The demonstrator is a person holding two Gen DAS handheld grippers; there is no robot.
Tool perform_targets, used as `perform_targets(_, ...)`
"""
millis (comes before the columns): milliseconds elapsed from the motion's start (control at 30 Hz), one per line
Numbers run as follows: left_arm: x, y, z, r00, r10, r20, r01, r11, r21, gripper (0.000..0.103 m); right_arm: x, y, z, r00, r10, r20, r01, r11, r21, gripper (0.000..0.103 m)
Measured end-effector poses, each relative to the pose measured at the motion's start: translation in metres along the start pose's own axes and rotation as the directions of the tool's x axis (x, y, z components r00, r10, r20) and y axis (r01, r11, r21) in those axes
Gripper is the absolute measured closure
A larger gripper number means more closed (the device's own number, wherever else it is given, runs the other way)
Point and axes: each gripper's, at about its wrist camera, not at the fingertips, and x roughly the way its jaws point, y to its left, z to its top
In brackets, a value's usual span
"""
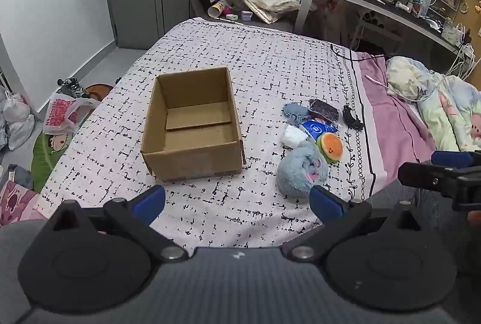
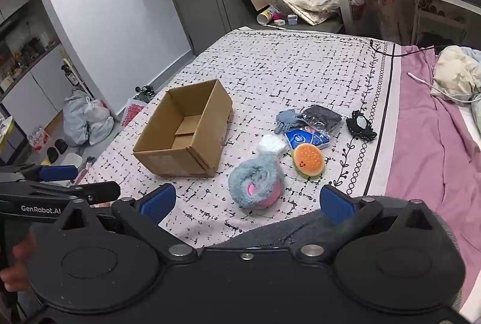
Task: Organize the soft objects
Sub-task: 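Move the left gripper toward the grey-blue plush mouse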
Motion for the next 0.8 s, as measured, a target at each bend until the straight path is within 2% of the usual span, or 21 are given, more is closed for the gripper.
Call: perform_targets(800, -0.0066, -0.004, 0.0064, 1.0, 0.009, 0.025, -0.009, 1.0, 0.015, 0.002, -0.0033, -0.0037, 0.0046, 1.0, 0.011, 0.023, -0.012, 1.0, 0.018, 0.0)
